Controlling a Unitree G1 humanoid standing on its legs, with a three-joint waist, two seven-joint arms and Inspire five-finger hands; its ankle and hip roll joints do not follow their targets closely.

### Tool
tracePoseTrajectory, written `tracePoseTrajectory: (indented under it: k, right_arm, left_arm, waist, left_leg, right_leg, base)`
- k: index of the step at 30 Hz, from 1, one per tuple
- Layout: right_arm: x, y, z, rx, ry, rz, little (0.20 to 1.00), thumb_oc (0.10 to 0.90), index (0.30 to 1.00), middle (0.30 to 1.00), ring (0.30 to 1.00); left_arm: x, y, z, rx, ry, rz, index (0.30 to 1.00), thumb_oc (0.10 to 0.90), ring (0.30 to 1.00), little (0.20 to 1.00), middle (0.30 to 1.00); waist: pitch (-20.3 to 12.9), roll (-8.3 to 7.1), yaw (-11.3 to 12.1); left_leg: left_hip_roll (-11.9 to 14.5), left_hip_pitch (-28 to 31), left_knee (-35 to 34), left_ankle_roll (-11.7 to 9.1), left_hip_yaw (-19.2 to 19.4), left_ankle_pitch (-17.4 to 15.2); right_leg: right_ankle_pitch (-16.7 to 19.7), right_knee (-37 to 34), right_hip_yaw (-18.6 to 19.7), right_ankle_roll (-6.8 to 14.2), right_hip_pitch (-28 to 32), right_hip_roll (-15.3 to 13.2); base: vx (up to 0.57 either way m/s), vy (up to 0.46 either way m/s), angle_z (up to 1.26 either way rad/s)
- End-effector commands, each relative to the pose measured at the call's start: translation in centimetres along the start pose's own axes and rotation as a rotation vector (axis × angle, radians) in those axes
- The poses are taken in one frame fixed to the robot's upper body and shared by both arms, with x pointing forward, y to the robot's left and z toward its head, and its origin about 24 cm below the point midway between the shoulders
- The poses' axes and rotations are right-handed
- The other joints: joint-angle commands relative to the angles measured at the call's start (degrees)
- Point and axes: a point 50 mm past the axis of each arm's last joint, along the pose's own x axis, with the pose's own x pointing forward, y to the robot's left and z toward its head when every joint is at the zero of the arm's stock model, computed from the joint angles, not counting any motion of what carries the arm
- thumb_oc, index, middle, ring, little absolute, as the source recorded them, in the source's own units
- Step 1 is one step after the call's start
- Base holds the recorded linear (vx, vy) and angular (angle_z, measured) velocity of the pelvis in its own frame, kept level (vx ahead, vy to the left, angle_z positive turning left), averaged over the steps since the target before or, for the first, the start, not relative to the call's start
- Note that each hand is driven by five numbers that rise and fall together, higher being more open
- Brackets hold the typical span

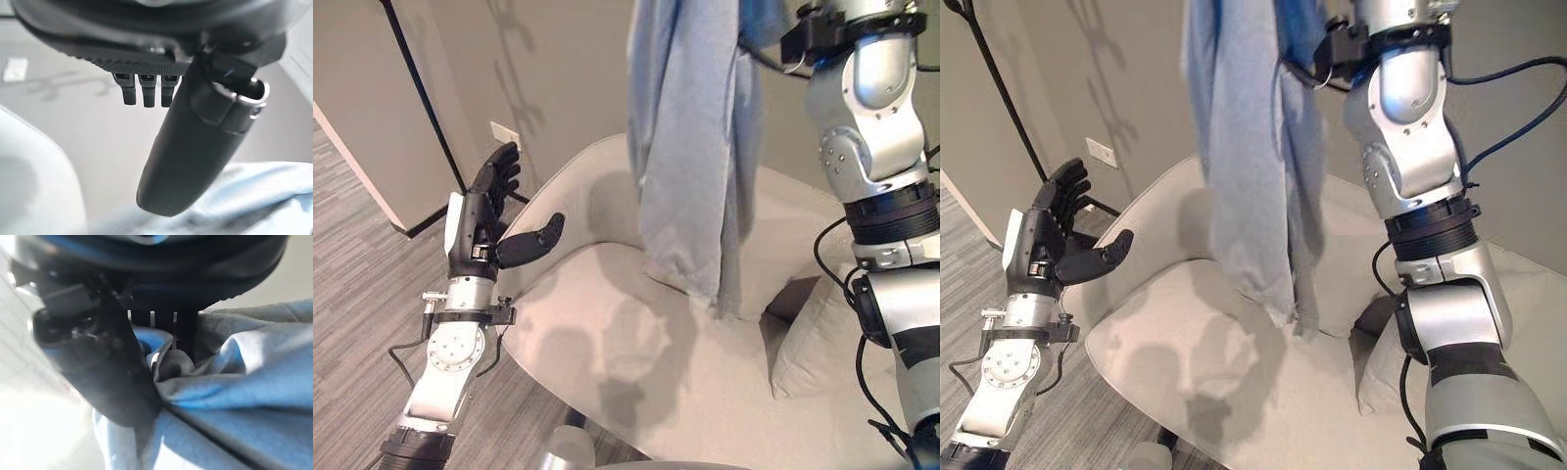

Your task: Hang the clothes on the sofa on the clothes rack.

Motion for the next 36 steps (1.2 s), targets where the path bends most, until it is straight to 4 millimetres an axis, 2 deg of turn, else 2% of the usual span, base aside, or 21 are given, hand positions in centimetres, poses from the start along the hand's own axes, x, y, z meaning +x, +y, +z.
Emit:
tracePoseTrajectory:
  k: [1,3,4,5,10,13,14,18,20,21,22,23,24,25,27,28,31,32,33,35,36]
  right_arm:
    - [1.1,0.3,2.6,0.059,-0.152,0.004,0.300,0.400,0.300,0.300,0.300]
    - [1.0,1.2,2.7,0.097,-0.159,0.033,0.300,0.400,0.300,0.300,0.300]
    - [1.1,2.6,2.9,0.161,-0.173,0.063,0.300,0.400,0.300,0.300,0.300]
    - [1.1,2.6,2.9,0.161,-0.173,0.063,0.300,0.400,0.300,0.300,0.300]
    - [1.2,5.6,3.4,0.321,-0.189,0.137,0.300,0.400,0.300,0.300,0.300]
    - [1.2,6.6,3.8,0.396,-0.205,0.151,0.300,0.400,0.300,0.300,0.300]
    - [1.1,6.6,4.2,0.421,-0.222,0.151,0.300,0.400,0.300,0.300,0.300]
    - [0.3,5.5,4.6,0.413,-0.246,0.147,0.300,0.400,0.300,0.300,0.300]
    - [-0.2,4.4,4.4,0.382,-0.242,0.133,0.300,0.400,0.300,0.300,0.300]
    - [-0.9,2.9,3.9,0.336,-0.217,0.113,0.300,0.400,0.300,0.300,0.300]
    - [-0.9,2.9,3.9,0.336,-0.217,0.113,0.300,0.400,0.300,0.300,0.300]
    - [-1.1,2.4,3.8,0.312,-0.213,0.111,0.300,0.400,0.300,0.300,0.300]
    - [-1.8,1.3,3.8,0.256,-0.197,0.116,0.300,0.400,0.300,0.300,0.300]
    - [-1.8,1.3,3.8,0.255,-0.196,0.116,0.300,0.400,0.300,0.300,0.300]
    - [-3.0,-0.2,3.5,0.205,-0.165,0.122,0.300,0.400,0.300,0.300,0.300]
    - [-3.0,-0.2,3.5,0.205,-0.165,0.122,0.300,0.400,0.300,0.300,0.300]
    - [-4.3,-1.1,2.9,0.149,-0.094,0.174,0.300,0.400,0.300,0.300,0.300]
    - [-5.2,-1.3,2.8,0.144,-0.055,0.215,0.300,0.400,0.300,0.300,0.300]
    - [-5.2,-1.4,2.8,0.144,-0.055,0.215,0.300,0.400,0.300,0.300,0.300]
    - [-6.7,-1.6,2.5,0.124,-0.011,0.259,0.300,0.400,0.300,0.300,0.300]
    - [-6.7,-1.7,2.5,0.123,-0.010,0.258,0.300,0.400,0.300,0.300,0.300]
  left_arm:
    - [1.0,-1.6,3.6,-0.135,-0.212,-0.141,0.900,0.800,0.900,0.900,0.900]
    - [0.8,-2.9,3.5,-0.217,-0.183,-0.228,0.900,0.800,0.900,0.900,0.900]
    - [0.3,-4.5,3.2,-0.357,-0.127,-0.318,0.900,0.800,0.900,0.900,0.900]
    - [0.3,-4.4,3.2,-0.359,-0.127,-0.319,0.900,0.800,0.900,0.900,0.900]
    - [-1.1,-8.2,0.6,-0.657,0.104,-0.455,0.900,0.800,0.900,0.900,0.900]
    - [-1.4,-9.5,0.0,-0.724,0.174,-0.498,0.900,0.800,0.900,0.900,0.900]
    - [-1.4,-9.7,-0.3,-0.696,0.183,-0.503,0.300,0.400,0.300,0.300,0.300]
    - [-1.2,-8.6,-0.7,-0.696,0.183,-0.405,0.300,0.400,0.300,0.300,0.300]
    - [-1.3,-7.6,-0.9,-0.724,0.180,-0.325,0.300,0.400,0.300,0.300,0.300]
    - [-1.6,-6.0,-1.1,-0.729,0.169,-0.229,0.300,0.400,0.300,0.300,0.300]
    - [-1.7,-6.0,-1.1,-0.729,0.169,-0.229,0.300,0.400,0.300,0.300,0.300]
    - [-1.7,-5.4,-1.2,-0.709,0.161,-0.197,0.300,0.400,0.300,0.300,0.300]
    - [-1.9,-3.9,-1.3,-0.671,0.146,-0.118,0.300,0.400,0.300,0.300,0.300]
    - [-2.0,-3.9,-1.3,-0.672,0.147,-0.119,0.300,0.400,0.300,0.300,0.300]
    - [-2.6,-1.8,-1.5,-0.615,0.134,-0.006,0.300,0.400,0.300,0.300,0.300]
    - [-2.6,-1.8,-1.5,-0.615,0.134,-0.006,0.300,0.400,0.300,0.300,0.300]
    - [-3.6,0.7,-1.7,-0.507,0.135,0.091,0.300,0.400,0.300,0.300,0.300]
    - [-4.3,2.3,-1.7,-0.426,0.134,0.150,0.300,0.400,0.300,0.300,0.300]
    - [-4.3,2.3,-1.6,-0.427,0.134,0.150,0.300,0.400,0.300,0.300,0.300]
    - [-5.1,4.3,-1.1,-0.307,0.112,0.223,0.300,0.400,0.300,0.300,0.300]
    - [-5.2,4.2,-1.0,-0.307,0.113,0.222,0.300,0.400,0.300,0.300,0.300]
  waist:
    - [-7.5,0.02,-0.1]
    - [-7.4,0.27,-0.1]
    - [-7.1,0.44,-0.2]
    - [-7.1,0.47,-0.2]
    - [-6.9,1.34,-1.2]
    - [-7.0,1.92,-2.1]
    - [-7.1,2.21,-2.4]
    - [-7.4,2.54,-3.3]
    - [-7.3,2.58,-3.4]
    - [-7.2,2.68,-3.5]
    - [-7.2,2.71,-3.5]
    - [-7.1,2.75,-3.4]
    - [-6.7,2.82,-3.4]
    - [-6.9,2.89,-3.4]
    - [-6.5,3.04,-3.4]
    - [-6.5,3.04,-3.5]
    - [-5.8,3.42,-3.5]
    - [-5.0,3.71,-3.3]
    - [-5.2,3.80,-3.3]
    - [-3.6,4.79,-2.6]
    - [-3.7,4.85,-2.7]
  left_leg:
    - [3.2,-0.1,1.7,-2.7,-1.2,-5.1]
    - [3.1,-0.1,1.7,-2.6,-1.2,-5.1]
    - [3.2,-0.1,1.9,-2.4,-1.1,-5.1]
    - [3.2,-0.1,1.8,-2.4,-1.0,-5.1]
    - [3.2,0.5,1.9,-2.0,-0.4,-5.2]
    - [3.3,0.9,1.8,-1.8,-0.1,-5.3]
    - [3.2,0.9,1.8,-1.6,0.0,-5.2]
    - [3.6,1.2,1.9,-1.8,0.4,-5.3]
    - [3.8,1.3,2.2,-1.9,0.6,-5.3]
    - [4.2,1.4,2.5,-2.1,0.6,-5.2]
    - [4.2,1.4,2.6,-2.2,0.6,-5.2]
    - [4.3,1.5,2.6,-2.3,0.7,-5.2]
    - [4.7,1.8,2.7,-2.7,0.8,-5.1]
    - [4.8,1.5,2.7,-2.6,0.7,-4.9]
    - [5.5,1.4,2.8,-3.1,0.7,-4.2]
    - [5.5,1.3,2.8,-3.1,0.7,-4.2]
    - [6.5,0.8,2.7,-3.9,0.5,-3.0]
    - [7.3,0.7,2.4,-4.8,0.2,-2.1]
    - [7.3,0.4,2.4,-4.7,0.1,-1.8]
    - [8.2,-0.3,1.7,-5.8,-0.5,-0.1]
    - [8.2,-0.6,1.7,-5.7,-0.6,0.2]
  right_leg:
    - [-0.2,1.2,-0.1,-1.9,-3.1,0.5]
    - [-0.1,1.2,0.0,-1.9,-3.2,0.5]
    - [-0.1,1.4,0.1,-1.9,-3.3,0.4]
    - [-0.1,1.4,0.1,-1.9,-3.3,0.4]
    - [0.0,1.6,0.8,-2.0,-3.3,0.4]
    - [0.0,1.7,1.2,-2.0,-3.2,0.3]
    - [0.2,1.8,1.6,-2.0,-3.4,0.4]
    - [-0.1,2.1,2.1,-2.1,-3.5,0.3]
    - [-0.4,2.3,2.2,-2.3,-3.3,0.5]
    - [-0.7,2.4,2.4,-2.6,-3.2,0.8]
    - [-0.7,2.4,2.4,-2.6,-3.2,0.8]
    - [-0.8,2.4,2.5,-2.7,-3.1,1.0]
    - [-1.3,2.4,2.8,-3.0,-2.8,1.5]
    - [-1.0,2.3,2.7,-3.0,-3.0,1.5]
    - [-1.3,2.0,3.0,-3.5,-3.0,2.4]
    - [-1.2,2.0,3.0,-3.5,-3.1,2.4]
    - [-1.5,1.8,3.4,-4.1,-3.3,3.6]
    - [-1.8,1.5,3.6,-4.6,-3.3,4.4]
    - [-1.5,1.4,3.5,-4.6,-3.5,4.4]
    - [-1.6,1.0,3.1,-5.0,-3.8,5.2]
    - [-1.3,0.9,3.0,-4.9,-4.0,5.3]
  base:
    - [0.00,0.000,0.00]
    - [0.00,0.000,0.00]
    - [0.00,0.000,0.00]
    - [0.00,0.000,0.00]
    - [-0.01,0.006,-0.03]
    - [0.00,0.016,-0.04]
    - [-0.01,0.021,-0.04]
    - [-0.01,-0.016,-0.17]
    - [-0.01,-0.059,-0.08]
    - [-0.01,-0.055,-0.07]
    - [-0.01,-0.064,-0.11]
    - [-0.01,-0.071,-0.11]
    - [-0.03,-0.063,-0.08]
    - [-0.01,-0.075,-0.03]
    - [-0.03,-0.084,-0.02]
    - [-0.05,-0.095,-0.03]
    - [-0.04,-0.107,-0.04]
    - [-0.05,-0.100,-0.01]
    - [-0.05,-0.112,-0.01]
    - [-0.08,-0.084,0.02]
    - [-0.13,-0.080,0.02]
